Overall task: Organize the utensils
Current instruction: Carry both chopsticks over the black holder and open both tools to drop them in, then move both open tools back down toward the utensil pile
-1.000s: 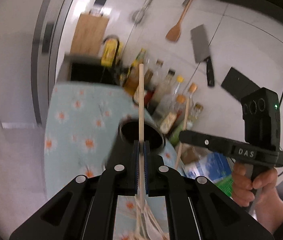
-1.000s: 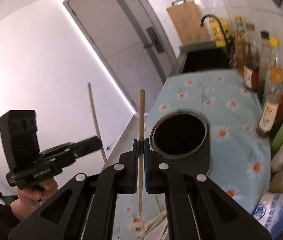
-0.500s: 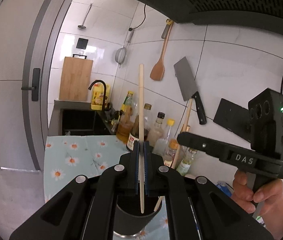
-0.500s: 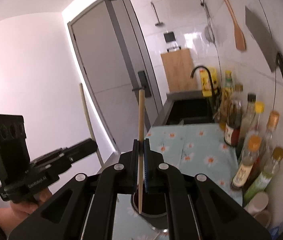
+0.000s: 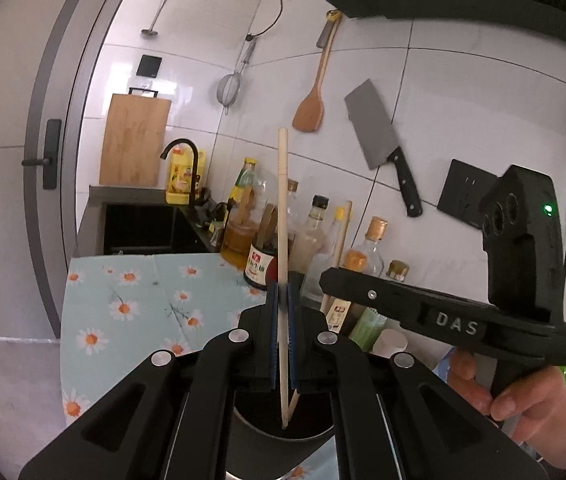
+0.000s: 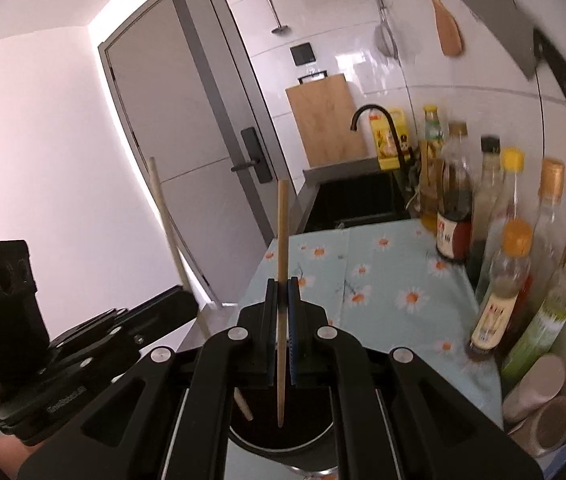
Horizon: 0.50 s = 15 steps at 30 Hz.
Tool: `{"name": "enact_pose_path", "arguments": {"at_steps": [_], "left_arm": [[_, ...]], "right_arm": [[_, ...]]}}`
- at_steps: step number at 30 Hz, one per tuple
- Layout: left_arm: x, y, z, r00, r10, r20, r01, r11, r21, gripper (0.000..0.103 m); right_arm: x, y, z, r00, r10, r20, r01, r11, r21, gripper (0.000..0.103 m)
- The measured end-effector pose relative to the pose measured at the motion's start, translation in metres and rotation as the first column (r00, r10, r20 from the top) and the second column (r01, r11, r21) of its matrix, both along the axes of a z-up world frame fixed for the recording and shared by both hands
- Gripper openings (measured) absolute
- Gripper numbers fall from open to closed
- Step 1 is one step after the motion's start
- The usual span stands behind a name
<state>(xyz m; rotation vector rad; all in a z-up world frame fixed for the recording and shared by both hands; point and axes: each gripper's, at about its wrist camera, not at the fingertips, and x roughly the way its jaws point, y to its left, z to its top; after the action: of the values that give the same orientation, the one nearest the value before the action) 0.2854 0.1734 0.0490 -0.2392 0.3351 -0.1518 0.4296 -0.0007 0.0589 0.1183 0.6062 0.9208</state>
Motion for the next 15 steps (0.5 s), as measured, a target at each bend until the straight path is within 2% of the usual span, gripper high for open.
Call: {"name": "enact_pose_path", "arguments": {"at_steps": [8, 9, 10, 11, 12, 14, 15], "left_arm": [[0.000, 0.003, -0.024, 0.998, 0.024, -0.063, -0.025, 1.000, -0.009, 0.004], [-0.001, 0.004, -0.025, 0.996, 0.048, -0.081, -0.049, 0.999, -0.012, 0.004], [-0.003, 0.006, -0.024, 0.993, 0.075, -0.096, -0.078, 0.997, -0.022, 0.004], [-0.004, 0.007, -0.023, 0.993, 0.075, -0.094, -0.078, 0.996, -0.034, 0.004], [-0.006, 0.008, -0.021, 0.994, 0.069, -0.089, -0.073, 0.996, -0.042, 0.004], [-0.009, 0.007, -0.019, 0.993, 0.073, -0.097, -0.076, 0.997, -0.033, 0.011], [-0.010, 0.007, -0.018, 0.992, 0.072, -0.103, -0.076, 0.996, -0.036, 0.022]], "right_arm": [[-0.003, 0.006, -0.016, 0.999, 0.018, -0.036, -0.019, 1.000, -0.025, 0.007], [-0.005, 0.006, -0.015, 0.999, 0.022, -0.041, -0.024, 0.999, -0.026, 0.010], [-0.005, 0.006, -0.015, 0.999, 0.028, -0.046, -0.029, 0.999, -0.024, 0.020], [-0.007, 0.005, -0.013, 0.999, 0.032, -0.044, -0.033, 0.999, -0.013, 0.025], [-0.009, 0.004, -0.011, 0.999, 0.031, -0.038, -0.032, 0.999, -0.011, 0.025], [-0.011, 0.004, -0.007, 0.999, 0.029, -0.033, -0.029, 0.999, -0.014, 0.025], [-0.012, 0.003, -0.005, 0.999, 0.029, -0.030, -0.029, 1.000, -0.009, 0.025]]}}
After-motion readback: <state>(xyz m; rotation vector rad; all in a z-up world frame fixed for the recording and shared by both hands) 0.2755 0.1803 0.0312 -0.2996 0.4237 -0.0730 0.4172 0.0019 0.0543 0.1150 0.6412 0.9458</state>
